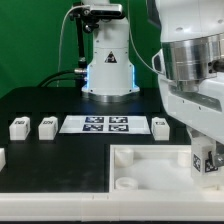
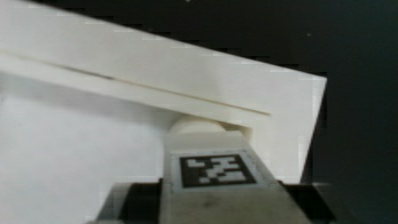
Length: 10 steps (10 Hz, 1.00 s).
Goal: Assemble one leg
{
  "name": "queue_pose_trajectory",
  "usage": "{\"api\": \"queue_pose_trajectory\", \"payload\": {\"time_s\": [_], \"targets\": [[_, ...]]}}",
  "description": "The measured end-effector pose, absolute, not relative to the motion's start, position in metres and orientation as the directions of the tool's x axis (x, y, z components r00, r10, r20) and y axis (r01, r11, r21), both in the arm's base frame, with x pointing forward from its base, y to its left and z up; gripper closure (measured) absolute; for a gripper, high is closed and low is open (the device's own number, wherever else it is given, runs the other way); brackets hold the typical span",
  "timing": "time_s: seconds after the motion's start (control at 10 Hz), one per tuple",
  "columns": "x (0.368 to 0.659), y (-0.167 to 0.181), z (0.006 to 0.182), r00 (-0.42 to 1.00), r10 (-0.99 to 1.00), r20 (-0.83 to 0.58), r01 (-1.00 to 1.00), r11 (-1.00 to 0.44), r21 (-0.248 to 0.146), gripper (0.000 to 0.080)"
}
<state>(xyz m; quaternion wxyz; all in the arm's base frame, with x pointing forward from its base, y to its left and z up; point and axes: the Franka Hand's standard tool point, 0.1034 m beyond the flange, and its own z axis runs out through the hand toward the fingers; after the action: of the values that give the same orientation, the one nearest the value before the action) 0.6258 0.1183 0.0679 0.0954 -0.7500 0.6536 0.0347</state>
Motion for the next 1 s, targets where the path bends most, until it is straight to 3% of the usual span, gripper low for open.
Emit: {"api": "queue_pose_trajectory", "payload": {"time_s": [0.1, 0.3, 0.4, 0.5, 0.7, 1.0], "targets": [[0.625, 0.121, 0.068, 0.031, -0.98, -0.195, -0.997, -0.016, -0.077, 0.0502], [0.625, 0.122, 0.067, 0.03, -0.98, -0.196, -0.997, -0.016, -0.076, 0.0502], [0.625, 0.122, 0.067, 0.075, -0.979, -0.192, -0.995, -0.06, -0.085, 0.0321], [0.623, 0.123, 0.066, 0.135, -0.973, -0.187, -0.989, -0.122, -0.082, 0.0204], [0.619, 0.128, 0.069, 0.427, -0.891, -0.155, -0.904, -0.419, -0.084, 0.0167], [0.618, 0.131, 0.068, 0.695, -0.711, -0.108, -0.719, -0.685, -0.114, 0.015]]}}
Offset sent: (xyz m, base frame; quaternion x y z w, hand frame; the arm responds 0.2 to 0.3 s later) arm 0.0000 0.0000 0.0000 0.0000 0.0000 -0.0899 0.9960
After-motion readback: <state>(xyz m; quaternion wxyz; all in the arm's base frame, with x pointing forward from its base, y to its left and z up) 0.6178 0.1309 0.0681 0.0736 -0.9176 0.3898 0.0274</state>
